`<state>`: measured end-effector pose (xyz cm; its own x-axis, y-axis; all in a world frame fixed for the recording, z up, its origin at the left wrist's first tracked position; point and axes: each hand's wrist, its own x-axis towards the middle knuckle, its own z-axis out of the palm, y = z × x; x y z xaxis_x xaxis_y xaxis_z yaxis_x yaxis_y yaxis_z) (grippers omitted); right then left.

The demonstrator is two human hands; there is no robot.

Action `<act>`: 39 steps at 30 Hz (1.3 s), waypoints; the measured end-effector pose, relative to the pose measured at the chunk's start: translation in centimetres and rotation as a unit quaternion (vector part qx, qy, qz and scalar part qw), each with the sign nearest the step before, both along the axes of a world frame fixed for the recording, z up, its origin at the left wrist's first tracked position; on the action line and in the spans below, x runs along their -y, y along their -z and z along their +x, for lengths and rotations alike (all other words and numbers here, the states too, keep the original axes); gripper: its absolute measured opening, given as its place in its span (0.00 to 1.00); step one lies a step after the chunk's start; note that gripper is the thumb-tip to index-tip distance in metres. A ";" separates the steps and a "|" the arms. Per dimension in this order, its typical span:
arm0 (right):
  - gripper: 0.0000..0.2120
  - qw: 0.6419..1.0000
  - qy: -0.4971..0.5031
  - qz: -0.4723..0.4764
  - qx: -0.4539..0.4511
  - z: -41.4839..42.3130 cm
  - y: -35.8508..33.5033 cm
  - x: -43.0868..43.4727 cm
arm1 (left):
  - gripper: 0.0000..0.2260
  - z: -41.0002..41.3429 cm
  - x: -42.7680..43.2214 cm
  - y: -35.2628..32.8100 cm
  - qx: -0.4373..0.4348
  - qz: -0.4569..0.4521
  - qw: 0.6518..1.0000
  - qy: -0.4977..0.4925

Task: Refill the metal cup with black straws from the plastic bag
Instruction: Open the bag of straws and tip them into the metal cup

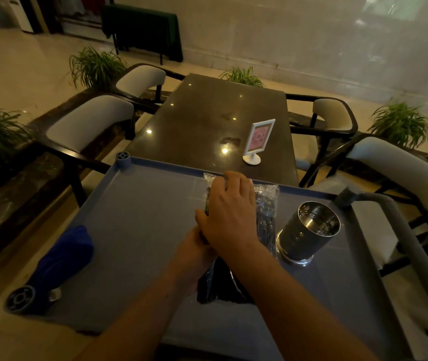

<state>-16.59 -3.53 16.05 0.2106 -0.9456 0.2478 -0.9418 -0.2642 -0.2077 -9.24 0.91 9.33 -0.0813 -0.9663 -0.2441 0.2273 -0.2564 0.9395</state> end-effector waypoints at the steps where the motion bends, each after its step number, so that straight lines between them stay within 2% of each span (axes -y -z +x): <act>1: 0.18 1.000 0.006 -0.001 0.007 0.1 0.0 0.0 | 0.14 -0.1 0.0 0.3 0.014 -0.008 1.000 -0.013; 3: 0.15 1.000 0.012 -0.004 0.009 0.2 0.1 0.0 | 0.17 -0.2 -0.1 0.8 0.017 -0.016 1.000 -0.006; 7: 0.14 1.000 0.012 -0.007 0.009 0.1 0.4 -0.1 | 0.13 -0.3 0.2 1.0 0.039 -0.027 0.999 -0.009; 16: 0.09 0.998 0.007 -0.036 0.046 -0.1 0.3 -0.5 | 0.14 0.0 -0.1 -0.2 0.071 -0.027 0.997 0.012; 20: 0.06 0.997 -0.014 -0.040 0.066 -0.5 0.1 -0.5 | 0.19 0.3 -0.5 -0.4 0.041 -0.033 0.998 0.032; 23: 0.04 0.995 -0.027 -0.042 0.087 -1.0 0.1 -0.5 | 0.10 0.1 -0.7 -0.5 0.026 -0.023 0.998 0.044; 26: 0.05 0.994 -0.044 -0.034 0.097 -1.7 0.2 -0.4 | 0.14 0.1 -0.7 -0.5 0.008 -0.008 0.999 0.048; 31: 0.05 0.986 -0.069 -0.033 0.147 -3.0 0.3 -0.2 | 0.14 0.2 -1.2 -0.2 -0.015 -0.001 0.998 0.054; 39: 0.05 0.981 -0.058 0.026 0.183 -5.5 0.4 0.5 | 0.17 0.3 -1.9 0.3 -0.038 0.056 0.996 0.063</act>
